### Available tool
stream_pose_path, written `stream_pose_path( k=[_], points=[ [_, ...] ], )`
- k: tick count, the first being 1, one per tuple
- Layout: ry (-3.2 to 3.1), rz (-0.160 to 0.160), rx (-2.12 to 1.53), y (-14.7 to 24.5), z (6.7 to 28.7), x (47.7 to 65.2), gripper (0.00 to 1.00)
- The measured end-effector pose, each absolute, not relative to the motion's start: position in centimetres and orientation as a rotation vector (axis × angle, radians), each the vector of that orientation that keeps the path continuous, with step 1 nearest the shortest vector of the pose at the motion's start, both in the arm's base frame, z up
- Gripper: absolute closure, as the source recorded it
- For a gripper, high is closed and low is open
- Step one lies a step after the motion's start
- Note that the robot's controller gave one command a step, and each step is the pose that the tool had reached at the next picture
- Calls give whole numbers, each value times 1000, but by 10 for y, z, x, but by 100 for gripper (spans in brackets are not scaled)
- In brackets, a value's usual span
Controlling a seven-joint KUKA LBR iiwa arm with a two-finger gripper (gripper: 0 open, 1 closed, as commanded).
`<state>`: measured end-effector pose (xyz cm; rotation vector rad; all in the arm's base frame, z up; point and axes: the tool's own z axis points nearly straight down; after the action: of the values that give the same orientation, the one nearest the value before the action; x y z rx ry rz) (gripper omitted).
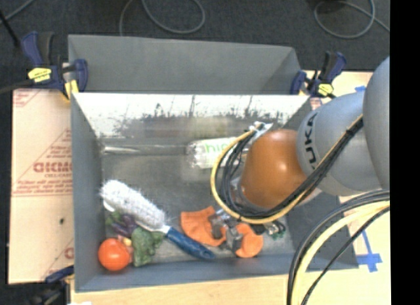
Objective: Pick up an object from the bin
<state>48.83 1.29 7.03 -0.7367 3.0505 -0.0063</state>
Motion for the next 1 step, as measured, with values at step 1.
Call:
stream_pose_path(
  k=[1],
  points=[
    [3031,-7,-802,3,182,496,100]
  ],
)
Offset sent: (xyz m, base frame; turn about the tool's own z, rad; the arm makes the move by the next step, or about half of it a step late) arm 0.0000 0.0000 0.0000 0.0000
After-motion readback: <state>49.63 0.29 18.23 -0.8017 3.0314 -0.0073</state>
